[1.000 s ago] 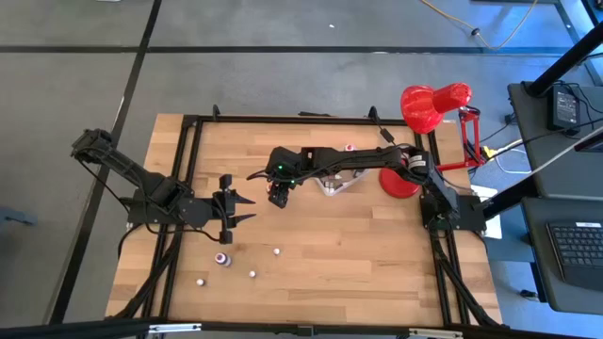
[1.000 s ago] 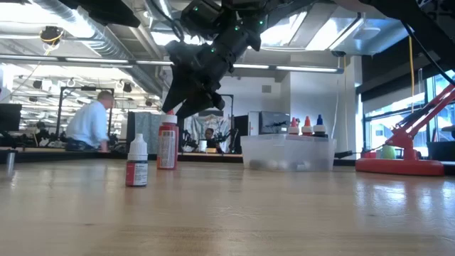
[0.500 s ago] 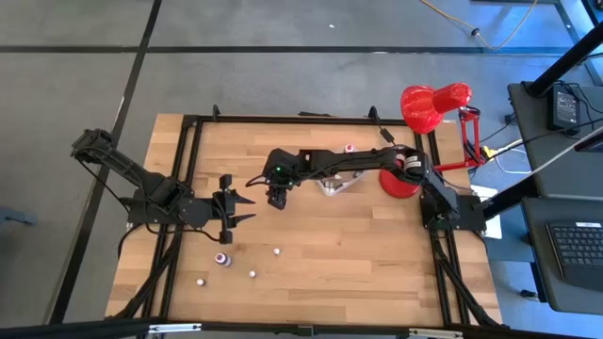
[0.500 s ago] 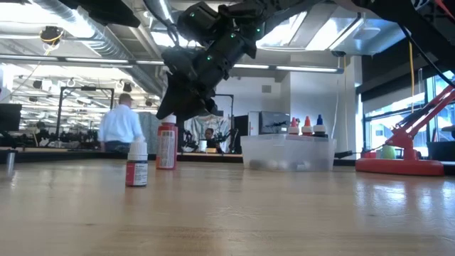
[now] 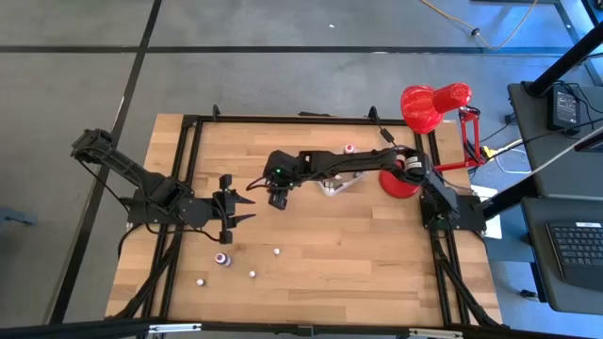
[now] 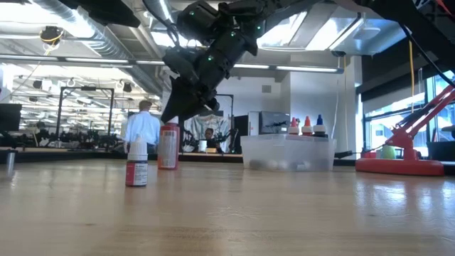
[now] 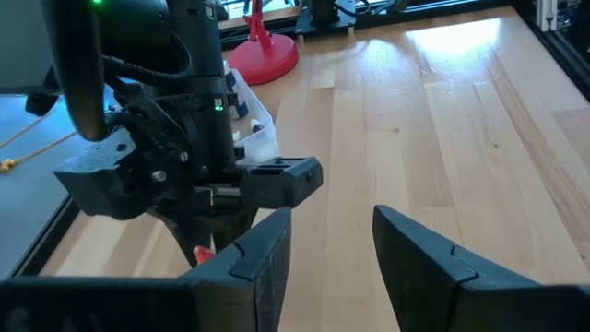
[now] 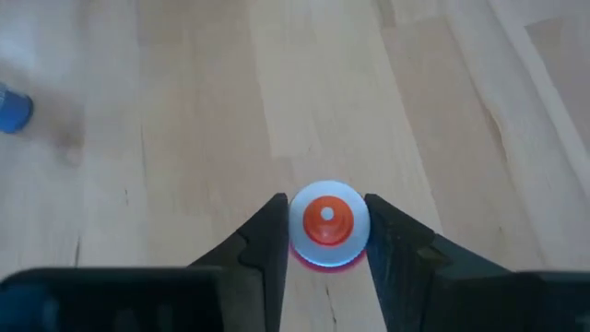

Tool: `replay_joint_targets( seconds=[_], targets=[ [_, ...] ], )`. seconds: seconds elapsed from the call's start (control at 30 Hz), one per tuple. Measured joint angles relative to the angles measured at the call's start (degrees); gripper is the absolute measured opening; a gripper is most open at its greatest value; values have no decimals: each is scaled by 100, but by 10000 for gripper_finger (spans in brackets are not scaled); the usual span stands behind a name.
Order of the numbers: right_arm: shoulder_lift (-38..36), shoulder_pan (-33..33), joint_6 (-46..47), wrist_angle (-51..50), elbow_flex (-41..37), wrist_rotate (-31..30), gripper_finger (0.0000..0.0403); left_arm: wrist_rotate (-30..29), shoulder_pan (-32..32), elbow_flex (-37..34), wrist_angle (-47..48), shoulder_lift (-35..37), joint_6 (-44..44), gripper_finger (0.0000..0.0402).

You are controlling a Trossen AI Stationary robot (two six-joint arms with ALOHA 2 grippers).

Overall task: Pick & Place food coloring
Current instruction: Put the big orange food coloring bottle in the transparent bin

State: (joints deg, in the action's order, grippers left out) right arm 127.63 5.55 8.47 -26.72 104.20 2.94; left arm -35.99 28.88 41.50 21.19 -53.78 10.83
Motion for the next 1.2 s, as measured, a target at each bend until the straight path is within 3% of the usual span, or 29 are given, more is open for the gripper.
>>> replay_joint_targets(
  seconds=[0.33, 0.5, 0.67, 0.97, 1.2],
  targets=[
    [-1043, -14, 142, -1168, -12, -380, 122, -7, 0, 0, 4, 0, -2, 149],
    [-1631, -30, 208, -1275, -238, -822, 122, -2, 0, 0, 3, 2, 0, 152],
    [-2367, -10, 476, -1239, -1164, -1292, 122, -3, 0, 0, 4, 2, 53, 150],
    [-3352, 29, 959, -981, -2810, -2986, 122, -38, -13, 0, 49, 2, 52, 152],
    [-3420, 224, 1076, -435, -3648, -3185, 122, -45, -11, 0, 48, 2, 46, 149]
  ],
)
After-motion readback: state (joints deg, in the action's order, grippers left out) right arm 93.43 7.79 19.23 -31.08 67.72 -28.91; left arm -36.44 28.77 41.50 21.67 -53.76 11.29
